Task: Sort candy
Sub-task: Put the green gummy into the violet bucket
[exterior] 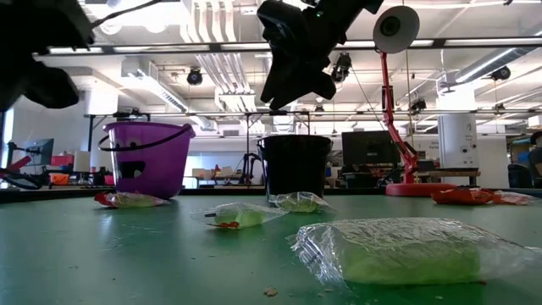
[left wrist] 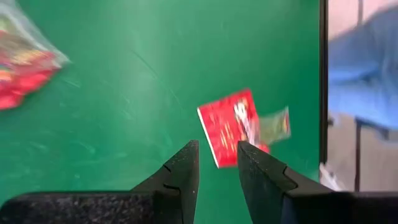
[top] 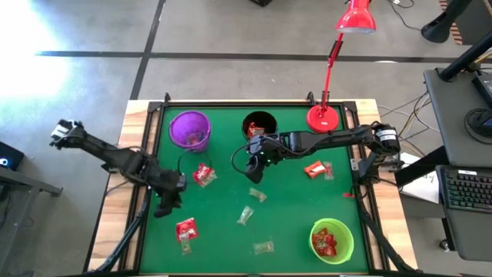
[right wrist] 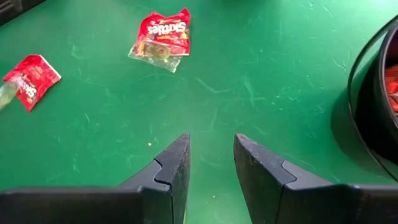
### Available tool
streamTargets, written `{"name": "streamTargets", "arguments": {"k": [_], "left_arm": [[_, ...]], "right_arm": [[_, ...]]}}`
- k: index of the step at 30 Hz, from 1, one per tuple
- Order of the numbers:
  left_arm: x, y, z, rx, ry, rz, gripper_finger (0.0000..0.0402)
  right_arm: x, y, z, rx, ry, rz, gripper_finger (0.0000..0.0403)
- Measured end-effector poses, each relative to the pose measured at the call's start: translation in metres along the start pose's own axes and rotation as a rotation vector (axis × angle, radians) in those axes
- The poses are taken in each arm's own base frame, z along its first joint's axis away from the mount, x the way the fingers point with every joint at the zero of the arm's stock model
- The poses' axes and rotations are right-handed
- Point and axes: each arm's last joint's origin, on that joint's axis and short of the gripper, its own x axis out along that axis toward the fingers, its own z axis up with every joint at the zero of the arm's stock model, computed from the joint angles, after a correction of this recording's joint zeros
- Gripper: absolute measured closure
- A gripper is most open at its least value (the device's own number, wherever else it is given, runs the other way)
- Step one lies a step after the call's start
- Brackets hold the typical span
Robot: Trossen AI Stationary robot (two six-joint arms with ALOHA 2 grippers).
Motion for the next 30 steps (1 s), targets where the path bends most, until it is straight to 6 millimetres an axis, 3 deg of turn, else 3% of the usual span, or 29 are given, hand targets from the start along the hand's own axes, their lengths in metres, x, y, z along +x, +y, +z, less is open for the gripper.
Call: {"name": "streamTargets", "arguments": {"k": [7,17,23,30], "left_arm": [[0.023,-0.012,-0.007,0.087,0.166,-0.016,0.0310],[0.047,-0.014,-0.006,0.015,0.336,-0.063,0.0303],[0.054,-0.015,-0.003,0.105,0.355,-0.071,0.0303],[0.049,-0.037,0.018,0.129,0.376,-0.202,0.0294]], "right_arm": [[0.000,0.000,0.002,0.022,-0.017,0.008,0.0289],[0.000,0.003,0.005,0.081,-0.048,0.026,0.0289],[0.000,0.003,0.005,0.081,-0.052,0.029,0.0289],[-0.001,0.003,0.005,0.081,-0.055,0.030,0.0289]]}}
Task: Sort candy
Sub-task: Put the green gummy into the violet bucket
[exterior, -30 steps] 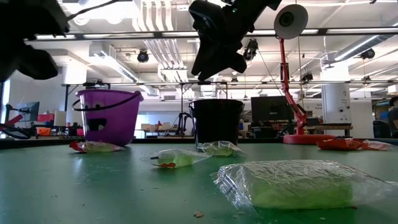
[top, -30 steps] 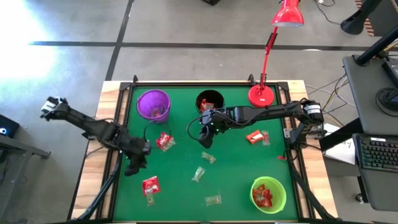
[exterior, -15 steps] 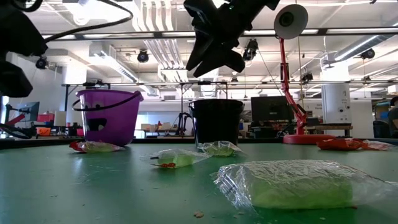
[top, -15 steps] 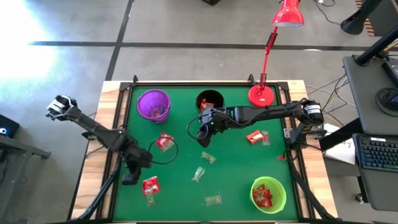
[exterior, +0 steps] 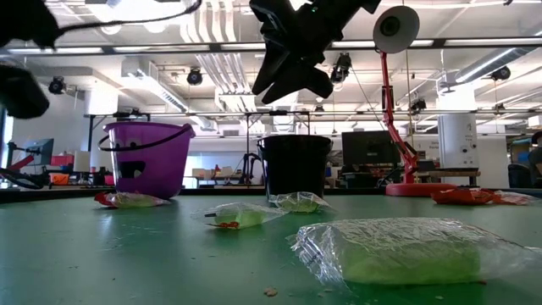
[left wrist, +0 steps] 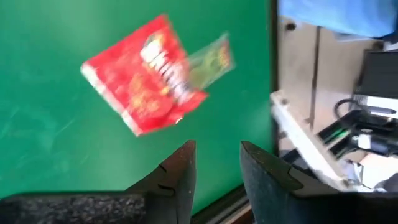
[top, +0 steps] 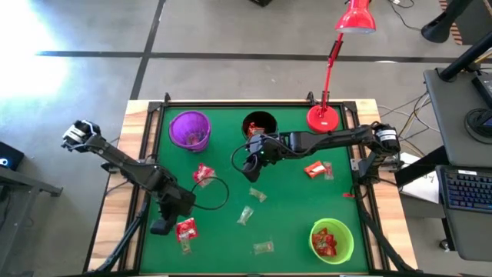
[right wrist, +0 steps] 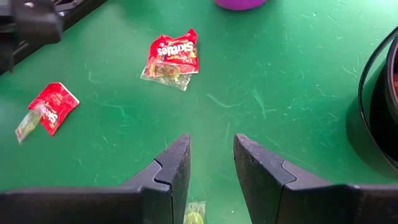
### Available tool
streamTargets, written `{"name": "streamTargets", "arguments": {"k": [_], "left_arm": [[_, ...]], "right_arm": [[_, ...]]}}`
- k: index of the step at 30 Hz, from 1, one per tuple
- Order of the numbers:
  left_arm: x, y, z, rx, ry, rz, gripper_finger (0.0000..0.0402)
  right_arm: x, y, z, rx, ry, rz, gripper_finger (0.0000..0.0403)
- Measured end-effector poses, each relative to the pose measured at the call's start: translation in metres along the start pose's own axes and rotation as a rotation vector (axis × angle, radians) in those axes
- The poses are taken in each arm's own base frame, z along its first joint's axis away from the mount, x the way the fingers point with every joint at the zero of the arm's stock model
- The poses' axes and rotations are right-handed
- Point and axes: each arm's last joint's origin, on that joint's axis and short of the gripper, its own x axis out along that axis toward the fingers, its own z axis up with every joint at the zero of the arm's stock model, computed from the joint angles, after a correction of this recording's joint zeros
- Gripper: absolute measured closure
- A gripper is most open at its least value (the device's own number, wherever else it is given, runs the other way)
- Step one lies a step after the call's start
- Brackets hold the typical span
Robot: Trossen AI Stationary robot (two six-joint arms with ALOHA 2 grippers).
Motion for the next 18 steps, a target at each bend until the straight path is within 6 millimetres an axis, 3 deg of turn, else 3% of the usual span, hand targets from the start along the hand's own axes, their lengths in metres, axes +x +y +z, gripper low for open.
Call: {"name": "streamTargets", "arguments": {"k": [4,7,11,18], "left_arm": [[-0.007,-0.013,0.019,0.035,-0.045,0.018,0.0274],[-0.006,-0.022,0.030,0.143,-0.082,0.142,0.0265],[0.004,-0.029,0.037,0.248,-0.035,0.316,0.0263],[0.027,-0.033,0.051,0.255,0.027,0.370,0.0263]], "right_arm": [[0.000,0.000,0.000,0.000,0.003,0.004,0.0289],[0.000,0.001,-0.001,-0.002,0.030,0.047,0.0289],[-0.004,0.002,-0.004,-0.002,0.082,0.096,0.0289],[-0.009,0.003,-0.009,-0.007,0.146,0.107,0.0289]]}}
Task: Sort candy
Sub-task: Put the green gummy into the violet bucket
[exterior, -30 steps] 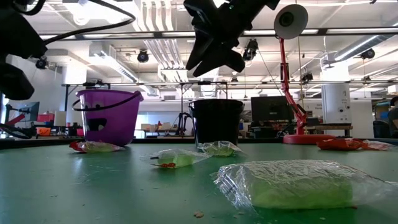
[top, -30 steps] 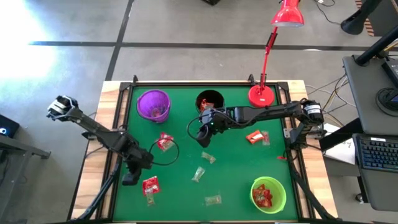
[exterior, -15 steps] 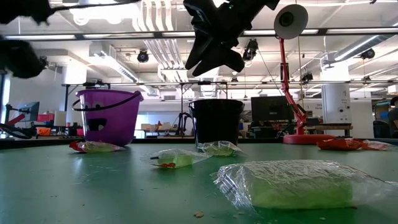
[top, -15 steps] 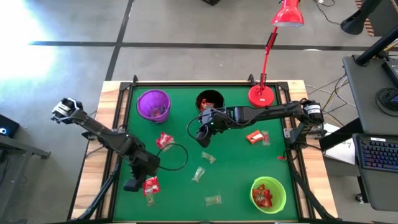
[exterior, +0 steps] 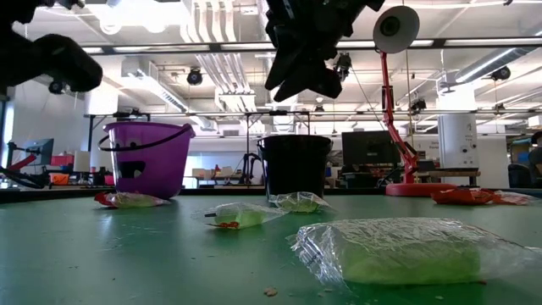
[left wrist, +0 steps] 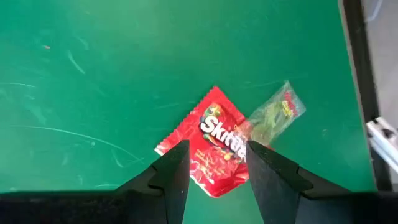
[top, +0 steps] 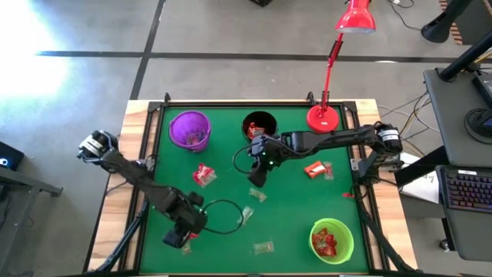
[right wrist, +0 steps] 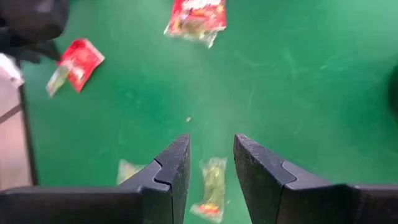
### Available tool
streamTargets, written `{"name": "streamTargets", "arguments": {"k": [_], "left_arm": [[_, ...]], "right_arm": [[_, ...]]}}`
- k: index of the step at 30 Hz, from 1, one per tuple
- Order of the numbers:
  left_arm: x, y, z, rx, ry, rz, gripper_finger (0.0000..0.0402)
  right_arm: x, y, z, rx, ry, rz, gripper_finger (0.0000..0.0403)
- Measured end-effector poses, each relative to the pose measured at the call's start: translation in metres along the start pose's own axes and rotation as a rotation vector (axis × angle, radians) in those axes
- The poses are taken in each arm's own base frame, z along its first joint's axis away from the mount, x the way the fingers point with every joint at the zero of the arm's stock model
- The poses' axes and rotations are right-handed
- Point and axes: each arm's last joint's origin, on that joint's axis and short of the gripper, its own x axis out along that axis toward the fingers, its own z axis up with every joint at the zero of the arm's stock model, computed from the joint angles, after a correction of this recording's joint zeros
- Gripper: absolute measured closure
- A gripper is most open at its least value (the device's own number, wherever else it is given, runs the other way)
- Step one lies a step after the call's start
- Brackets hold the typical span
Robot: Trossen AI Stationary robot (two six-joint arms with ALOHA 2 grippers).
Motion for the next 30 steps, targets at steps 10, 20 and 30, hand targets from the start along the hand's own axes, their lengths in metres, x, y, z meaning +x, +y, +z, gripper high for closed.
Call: {"name": "streamTargets", "arguments": {"k": [10,20,30], "left_arm": [[0.027,-0.020,0.002,-0.021,0.066,-0.005,0.0263],[0.035,-0.039,0.000,0.057,0.014,-0.020,0.0263],[0.042,-0.036,-0.003,0.081,-0.009,-0.021,0.0263]], "right_arm": [[-0.010,0.003,-0.008,-0.004,0.080,0.030,0.0289],[-0.017,0.010,-0.010,0.009,0.068,0.048,0.0289],[-0.018,0.010,-0.010,0.040,0.067,0.048,0.0289]]}}
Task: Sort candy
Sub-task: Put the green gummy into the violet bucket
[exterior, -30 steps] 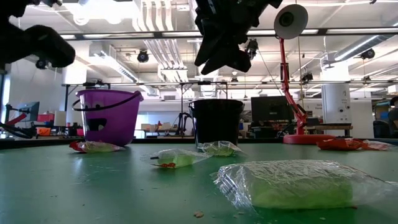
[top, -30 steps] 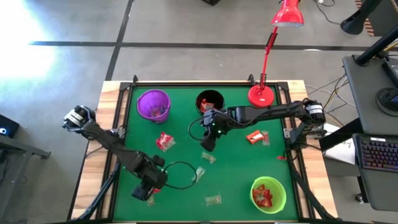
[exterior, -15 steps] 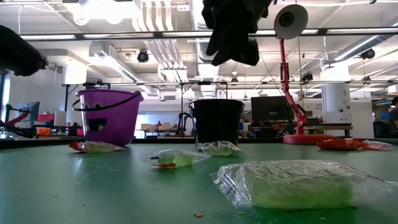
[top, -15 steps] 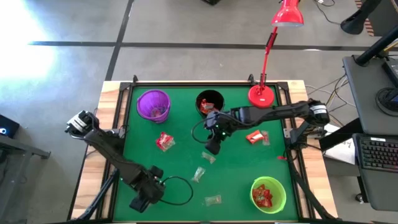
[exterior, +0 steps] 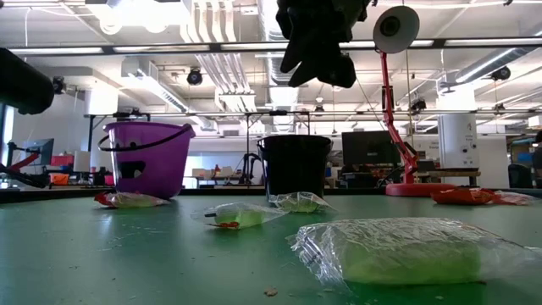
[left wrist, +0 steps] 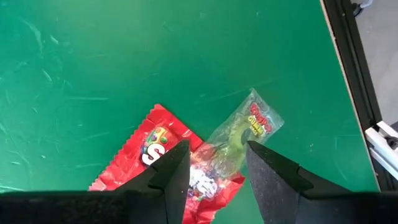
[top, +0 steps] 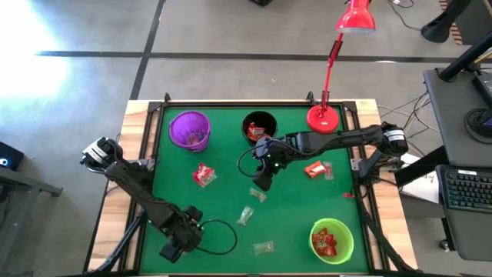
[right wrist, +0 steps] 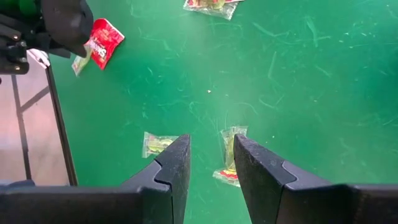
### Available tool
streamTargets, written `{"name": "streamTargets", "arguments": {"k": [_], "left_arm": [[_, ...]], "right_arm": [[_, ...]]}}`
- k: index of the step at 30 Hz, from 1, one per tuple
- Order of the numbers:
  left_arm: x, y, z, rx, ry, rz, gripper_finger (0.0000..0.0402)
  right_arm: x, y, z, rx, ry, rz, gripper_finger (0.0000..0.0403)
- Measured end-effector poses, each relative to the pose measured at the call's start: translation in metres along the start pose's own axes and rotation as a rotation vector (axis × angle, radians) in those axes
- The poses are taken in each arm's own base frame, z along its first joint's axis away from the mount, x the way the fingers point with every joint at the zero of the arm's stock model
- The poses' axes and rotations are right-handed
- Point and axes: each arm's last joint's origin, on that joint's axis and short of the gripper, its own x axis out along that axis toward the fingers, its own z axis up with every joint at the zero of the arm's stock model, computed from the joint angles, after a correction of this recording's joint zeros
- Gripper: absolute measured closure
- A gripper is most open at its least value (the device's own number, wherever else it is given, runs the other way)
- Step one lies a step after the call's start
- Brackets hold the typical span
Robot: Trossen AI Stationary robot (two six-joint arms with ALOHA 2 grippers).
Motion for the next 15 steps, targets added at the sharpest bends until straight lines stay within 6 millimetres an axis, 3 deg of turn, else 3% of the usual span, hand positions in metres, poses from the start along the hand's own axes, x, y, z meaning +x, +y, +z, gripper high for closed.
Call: {"name": "streamTargets", "arguments": {"k": [15], "left_arm": [[0.012,0.003,-0.007,-0.019,-0.018,-0.046,0.0263]], "right_arm": [[0.000,0.000,0.000,0.000,-0.001,0.000,0.0289]]}}
